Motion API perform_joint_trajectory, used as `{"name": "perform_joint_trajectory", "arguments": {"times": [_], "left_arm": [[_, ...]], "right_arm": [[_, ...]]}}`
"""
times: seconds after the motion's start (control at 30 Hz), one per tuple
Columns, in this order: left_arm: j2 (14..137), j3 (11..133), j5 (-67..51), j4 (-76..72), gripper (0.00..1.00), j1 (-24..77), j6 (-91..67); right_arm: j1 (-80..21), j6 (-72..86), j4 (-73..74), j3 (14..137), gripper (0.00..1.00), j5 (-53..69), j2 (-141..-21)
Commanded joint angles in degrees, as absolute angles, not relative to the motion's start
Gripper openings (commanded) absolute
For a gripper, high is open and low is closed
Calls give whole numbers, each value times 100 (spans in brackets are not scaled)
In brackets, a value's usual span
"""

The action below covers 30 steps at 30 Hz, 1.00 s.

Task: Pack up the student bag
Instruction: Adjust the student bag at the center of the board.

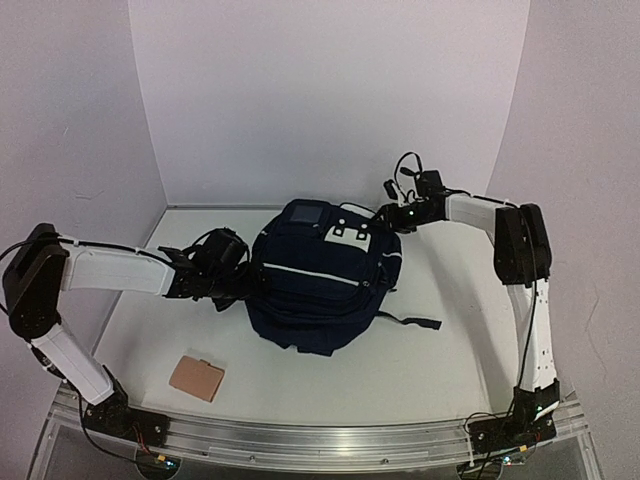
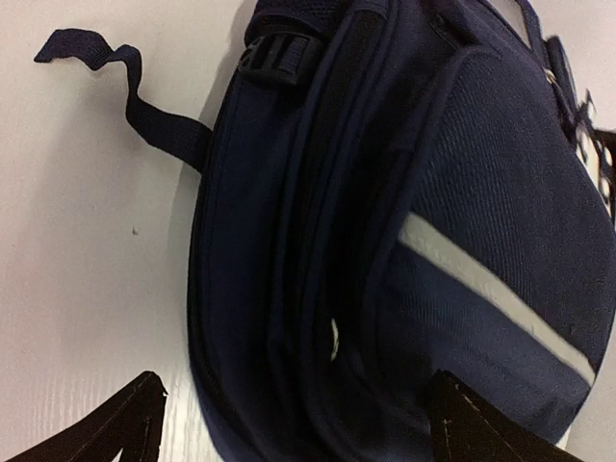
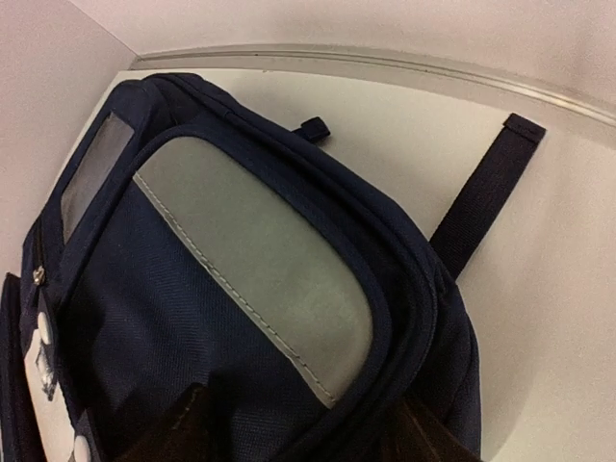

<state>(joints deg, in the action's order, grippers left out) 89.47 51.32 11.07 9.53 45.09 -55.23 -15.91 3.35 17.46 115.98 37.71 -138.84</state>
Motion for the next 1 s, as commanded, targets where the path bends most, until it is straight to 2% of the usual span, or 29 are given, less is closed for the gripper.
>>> {"name": "perform_joint_trajectory", "arguments": {"times": [0.0, 0.13, 0.3, 0.4, 0.5, 0.6, 0.7, 0.8, 0.97], "left_arm": [[9566, 5798, 646, 440, 93, 3951, -4977], [10426, 6805, 358, 799, 92, 3470, -4318], [11340, 8186, 19, 1392, 92, 2848, -3733], [11591, 8926, -217, 1821, 95, 2650, -3309], [11441, 9313, -236, 2351, 99, 2622, -2996], [10969, 9091, -342, 2728, 100, 2623, -3054], [10188, 8239, -472, 2759, 100, 2650, -3519], [9464, 7238, -625, 2463, 100, 2805, -4015], [8863, 6263, -538, 2180, 100, 3276, -4719]], "right_arm": [[-1739, 680, 2495, 9873, 52, 4627, -12912], [-1812, 809, 2472, 8411, 55, 4715, -11969], [-2130, 898, 2405, 7166, 59, 4806, -10667], [-2303, 862, 2428, 6868, 62, 4782, -9967], [-2186, 392, 2721, 7131, 71, 4359, -9444], [-1840, -132, 2968, 7519, 81, 3967, -9167], [-1633, -512, 2978, 8054, 88, 3676, -9460], [-1558, -635, 2977, 8816, 89, 3610, -10250], [-1424, -429, 3002, 10286, 88, 3972, -11821]]}}
